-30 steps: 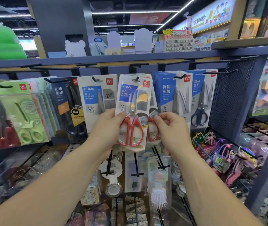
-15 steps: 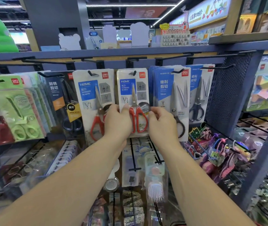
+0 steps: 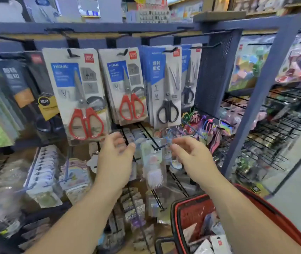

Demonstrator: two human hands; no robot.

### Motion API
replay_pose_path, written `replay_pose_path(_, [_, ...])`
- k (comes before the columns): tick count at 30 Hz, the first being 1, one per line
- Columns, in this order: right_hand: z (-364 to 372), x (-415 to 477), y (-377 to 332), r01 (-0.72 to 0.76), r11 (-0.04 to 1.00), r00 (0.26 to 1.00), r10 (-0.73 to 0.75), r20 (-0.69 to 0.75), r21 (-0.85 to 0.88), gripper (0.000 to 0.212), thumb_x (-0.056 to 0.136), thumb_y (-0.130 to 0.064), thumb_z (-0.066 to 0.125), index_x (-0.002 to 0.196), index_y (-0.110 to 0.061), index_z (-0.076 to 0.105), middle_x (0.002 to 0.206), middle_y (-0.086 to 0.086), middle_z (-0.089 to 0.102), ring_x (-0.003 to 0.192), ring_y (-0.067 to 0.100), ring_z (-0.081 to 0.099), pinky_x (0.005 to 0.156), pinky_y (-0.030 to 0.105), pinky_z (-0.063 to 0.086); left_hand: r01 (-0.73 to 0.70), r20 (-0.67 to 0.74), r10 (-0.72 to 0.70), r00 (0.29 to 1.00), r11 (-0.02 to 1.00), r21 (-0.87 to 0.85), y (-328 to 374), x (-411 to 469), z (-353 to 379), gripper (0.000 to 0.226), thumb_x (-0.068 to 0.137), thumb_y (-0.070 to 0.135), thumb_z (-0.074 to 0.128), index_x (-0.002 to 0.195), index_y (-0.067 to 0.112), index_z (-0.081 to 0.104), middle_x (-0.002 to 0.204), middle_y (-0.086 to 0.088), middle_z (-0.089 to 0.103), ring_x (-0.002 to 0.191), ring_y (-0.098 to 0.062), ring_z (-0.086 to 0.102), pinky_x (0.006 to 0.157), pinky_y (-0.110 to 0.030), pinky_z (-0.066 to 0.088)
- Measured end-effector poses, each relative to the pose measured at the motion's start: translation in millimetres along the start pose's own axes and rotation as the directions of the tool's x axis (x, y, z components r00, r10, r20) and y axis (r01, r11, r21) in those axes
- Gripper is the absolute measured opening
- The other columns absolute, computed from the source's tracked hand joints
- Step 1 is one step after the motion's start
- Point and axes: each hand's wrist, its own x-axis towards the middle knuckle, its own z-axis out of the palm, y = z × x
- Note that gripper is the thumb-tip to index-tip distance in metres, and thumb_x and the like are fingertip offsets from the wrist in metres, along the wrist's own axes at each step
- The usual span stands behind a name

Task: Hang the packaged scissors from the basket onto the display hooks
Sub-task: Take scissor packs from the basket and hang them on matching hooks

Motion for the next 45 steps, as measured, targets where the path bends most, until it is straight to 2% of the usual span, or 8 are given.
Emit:
replay_pose_path(9, [-53.1, -105.3, 138.1, -0.405, 0.851, 0.873, 0.468, 0.137, -0.334, 0.012, 0.096, -0.037, 0.073, 0.097, -0.025, 0.072, 0.098, -0.003, 0.075, 0.093, 0.015, 0.07, 0.088, 0.036, 0.056, -0.17, 0.43, -0.026, 0.902, 0.896, 0.411, -84.7, -89.5, 44.7, 0.043, 0.099, 0.043, 0.068, 0.137, 0.029, 0.055, 0.134, 0.012, 0.053, 0.129, -0.016, 0.052, 0.103, -0.033, 0.042])
replay_pose_path(14, [-88.3, -137.3, 205.1, -0.518, 0.78, 0.805, 0.583, 0.108, -0.352, 0.017, 0.093, -0.035, 0.077, 0.092, -0.019, 0.072, 0.085, -0.006, 0.07, 0.078, 0.012, 0.064, 0.07, 0.028, 0.05, -0.249, 0.565, -0.133, 0.814, 0.8, 0.547, -140.7, -126.5, 87.6, 0.049, 0.097, 0.048, 0.069, 0.14, 0.029, 0.054, 0.14, 0.005, 0.052, 0.136, -0.02, 0.046, 0.106, -0.034, 0.039])
replay_pose_path(20, [-127.1, -138.0, 316.3, -0.509, 0.737, 0.713, 0.651, 0.262, -0.445, 0.022, 0.091, -0.046, 0.074, 0.086, -0.025, 0.068, 0.084, -0.006, 0.066, 0.087, 0.023, 0.064, 0.082, 0.043, 0.052, -0.286, 0.522, -0.231, 0.821, 0.625, 0.726, -192.8, -142.5, 158.8, 0.065, 0.092, 0.055, 0.071, 0.146, 0.022, 0.054, 0.147, -0.004, 0.049, 0.136, -0.032, 0.049, 0.112, -0.045, 0.042])
replay_pose_path(25, [-139.8, -112.7, 411.1, -0.493, 0.713, 0.579, 0.696, 0.424, -0.499, 0.063, 0.068, -0.07, 0.068, 0.111, -0.024, 0.066, 0.11, 0.001, 0.069, 0.102, 0.027, 0.068, 0.09, 0.043, 0.055, -0.104, 0.296, -0.324, 0.898, 0.498, 0.861, -225.7, -162.3, 209.7, 0.075, 0.086, 0.062, 0.069, 0.147, 0.019, 0.056, 0.16, -0.016, 0.042, 0.146, -0.043, 0.04, 0.118, -0.056, 0.037])
replay_pose_path(27, [-132.8, -98.1, 434.0, -0.473, 0.719, 0.532, 0.694, 0.485, -0.51, 0.056, 0.083, -0.057, 0.074, 0.128, -0.028, 0.059, 0.122, -0.003, 0.06, 0.11, 0.024, 0.064, 0.088, 0.037, 0.052, -0.074, 0.251, -0.341, 0.906, 0.456, 0.887, -237.8, -171.8, 221.6, 0.08, 0.086, 0.068, 0.06, 0.15, 0.02, 0.054, 0.165, -0.018, 0.036, 0.151, -0.043, 0.033, 0.122, -0.058, 0.03])
replay_pose_path(33, [-79.2, -55.3, 489.6, -0.452, 0.761, 0.672, 0.634, 0.384, -0.466, 0.07, 0.089, -0.033, 0.078, 0.151, -0.022, 0.048, 0.151, 0.009, 0.049, 0.134, 0.027, 0.053, 0.113, 0.036, 0.043, -0.059, 0.192, -0.299, 0.935, 0.4, 0.914, -259.1, -184.2, 235.3, 0.084, 0.083, 0.072, 0.049, 0.147, 0.019, 0.053, 0.166, -0.022, 0.032, 0.153, -0.044, 0.026, 0.125, -0.059, 0.018])
replay_pose_path(40, [-48.3, -58.8, 514.2, -0.176, 0.738, 0.765, 0.519, 0.381, -0.652, 0.02, 0.096, -0.033, 0.073, 0.112, -0.021, 0.073, 0.115, 0.009, 0.069, 0.105, 0.034, 0.064, 0.085, 0.036, 0.05, -0.094, 0.192, -0.274, 0.942, 0.336, 0.937, -268.2, -188.3, 238.8, 0.081, 0.083, 0.065, 0.052, 0.145, 0.013, 0.053, 0.164, -0.026, 0.032, 0.15, -0.05, 0.03, 0.12, -0.07, 0.026])
replay_pose_path(45, [-54.5, -62.0, 512.8, 0.02, 0.768, 0.782, 0.387, 0.488, -0.64, 0.018, 0.102, -0.032, 0.064, 0.107, -0.018, 0.075, 0.104, 0.009, 0.075, 0.098, 0.033, 0.065, 0.08, 0.039, 0.051, -0.139, 0.218, -0.2, 0.955, 0.348, 0.927, -268.1, -192.5, 240.8, 0.076, 0.084, 0.058, 0.055, 0.142, 0.01, 0.056, 0.164, -0.026, 0.033, 0.152, -0.051, 0.027, 0.122, -0.071, 0.022])
